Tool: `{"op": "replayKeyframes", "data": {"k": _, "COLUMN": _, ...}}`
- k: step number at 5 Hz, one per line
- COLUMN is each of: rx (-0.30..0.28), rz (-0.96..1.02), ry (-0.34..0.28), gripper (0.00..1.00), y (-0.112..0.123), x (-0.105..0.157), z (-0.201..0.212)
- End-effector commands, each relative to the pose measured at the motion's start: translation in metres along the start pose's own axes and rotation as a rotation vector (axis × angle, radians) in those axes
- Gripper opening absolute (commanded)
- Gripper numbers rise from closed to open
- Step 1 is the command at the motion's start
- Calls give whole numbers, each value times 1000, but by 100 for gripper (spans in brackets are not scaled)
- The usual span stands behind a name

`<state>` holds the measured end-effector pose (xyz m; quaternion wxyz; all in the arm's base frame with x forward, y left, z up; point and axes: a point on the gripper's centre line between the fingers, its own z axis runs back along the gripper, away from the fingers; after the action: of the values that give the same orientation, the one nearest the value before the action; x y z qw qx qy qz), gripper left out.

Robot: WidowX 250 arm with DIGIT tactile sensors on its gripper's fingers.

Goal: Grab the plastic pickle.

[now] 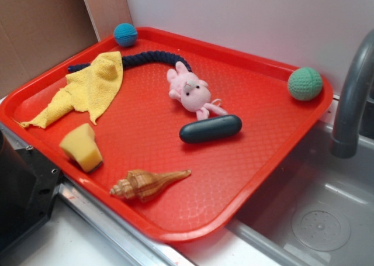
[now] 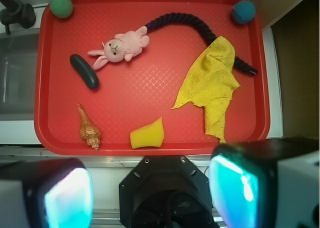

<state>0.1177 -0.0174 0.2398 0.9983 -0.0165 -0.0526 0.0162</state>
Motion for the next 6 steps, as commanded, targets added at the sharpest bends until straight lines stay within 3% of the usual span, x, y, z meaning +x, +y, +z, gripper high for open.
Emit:
{"op": "replayKeyframes", "data": {"k": 1, "rx": 0, "rz": 0, "ry": 0, "gripper": 100, "y": 0, "x": 0, "z": 0}}
{"op": "replayKeyframes", "data": {"k": 2, "rx": 48, "rz": -130, "ry": 24, "gripper": 100, "y": -22, "x": 40, "z": -50}}
{"op": "replayKeyframes", "data": {"k": 3, "rx": 60, "rz": -275, "ry": 20, "gripper": 100, "y": -46, "x": 69, "z": -86}}
{"op": "replayKeyframes", "data": {"k": 4, "rx": 43, "rz": -325, "ry": -65, "gripper": 100, "y": -39, "x": 70, "z": -71}}
{"op": "replayKeyframes", "data": {"k": 6, "rx": 43, "rz": -325, "ry": -65, "gripper": 100, "y": -39, "x": 70, "z": -71}}
